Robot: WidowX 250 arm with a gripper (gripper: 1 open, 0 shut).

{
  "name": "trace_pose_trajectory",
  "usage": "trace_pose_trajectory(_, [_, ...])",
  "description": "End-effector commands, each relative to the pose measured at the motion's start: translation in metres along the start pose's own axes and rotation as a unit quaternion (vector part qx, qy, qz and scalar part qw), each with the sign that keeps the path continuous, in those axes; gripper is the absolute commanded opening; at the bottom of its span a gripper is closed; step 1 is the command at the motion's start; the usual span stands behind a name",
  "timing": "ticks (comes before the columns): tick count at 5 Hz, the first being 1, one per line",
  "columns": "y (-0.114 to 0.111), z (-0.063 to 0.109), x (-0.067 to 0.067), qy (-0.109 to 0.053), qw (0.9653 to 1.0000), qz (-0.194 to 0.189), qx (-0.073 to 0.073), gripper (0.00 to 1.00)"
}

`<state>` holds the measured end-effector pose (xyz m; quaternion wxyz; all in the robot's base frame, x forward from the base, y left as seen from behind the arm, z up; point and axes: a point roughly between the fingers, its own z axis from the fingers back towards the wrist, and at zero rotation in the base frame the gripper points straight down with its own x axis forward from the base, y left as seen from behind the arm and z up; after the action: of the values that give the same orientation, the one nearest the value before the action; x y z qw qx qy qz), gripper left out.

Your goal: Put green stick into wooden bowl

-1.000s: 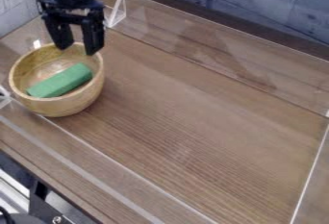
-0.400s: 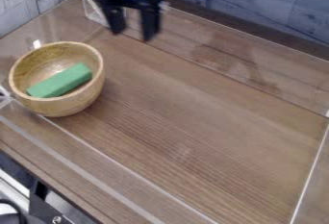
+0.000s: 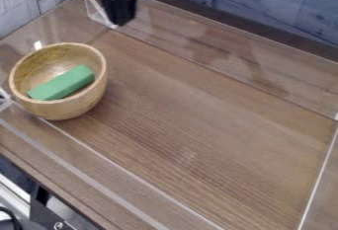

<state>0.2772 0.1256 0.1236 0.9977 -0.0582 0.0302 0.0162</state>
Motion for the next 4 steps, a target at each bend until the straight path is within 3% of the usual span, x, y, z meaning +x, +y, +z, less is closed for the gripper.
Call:
trace_pose_trajectory(1, [0.0101, 0.0064, 0.0074, -0.022, 0.9996, -0.002, 0.015, 0.0])
trace_pose_trajectory(2, [0.0149, -0.0026, 0.0085, -0.017, 0.9998, 0.007, 0.012, 0.0])
trace_pose_trajectory(3, [0.0144, -0.0035, 0.0065, -0.013, 0.9995, 0.027, 0.005, 1.0])
trace_pose_trajectory(4, [0.0147, -0.0032, 0.003, -0.009, 0.9989, 0.046, -0.003, 1.0])
